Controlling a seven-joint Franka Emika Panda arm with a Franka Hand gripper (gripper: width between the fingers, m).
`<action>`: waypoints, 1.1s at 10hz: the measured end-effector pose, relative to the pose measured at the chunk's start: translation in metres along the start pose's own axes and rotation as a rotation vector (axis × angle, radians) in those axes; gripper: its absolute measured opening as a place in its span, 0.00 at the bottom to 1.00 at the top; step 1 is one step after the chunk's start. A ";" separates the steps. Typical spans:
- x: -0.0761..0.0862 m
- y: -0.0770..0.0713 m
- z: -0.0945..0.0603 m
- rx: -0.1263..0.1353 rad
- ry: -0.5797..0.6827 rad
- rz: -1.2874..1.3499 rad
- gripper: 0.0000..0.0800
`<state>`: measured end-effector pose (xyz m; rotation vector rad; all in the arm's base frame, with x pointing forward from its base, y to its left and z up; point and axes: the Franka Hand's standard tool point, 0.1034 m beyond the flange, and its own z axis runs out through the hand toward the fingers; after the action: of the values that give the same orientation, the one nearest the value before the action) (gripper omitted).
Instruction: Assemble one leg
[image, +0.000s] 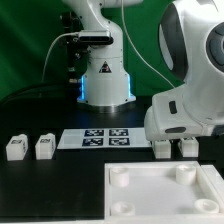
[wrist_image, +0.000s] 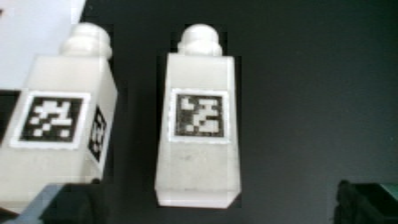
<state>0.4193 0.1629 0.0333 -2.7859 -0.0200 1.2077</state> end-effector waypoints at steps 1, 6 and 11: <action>-0.001 0.000 0.006 -0.003 -0.011 0.004 0.81; 0.002 -0.005 0.030 -0.018 -0.045 0.000 0.81; 0.004 -0.004 0.031 -0.018 -0.039 -0.004 0.45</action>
Offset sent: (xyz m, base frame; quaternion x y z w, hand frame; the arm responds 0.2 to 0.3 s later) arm -0.0092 0.0112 -0.0129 0.0019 -0.0087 0.0367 0.9993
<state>0.3996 0.1702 0.0102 -2.7758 -0.0397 1.2670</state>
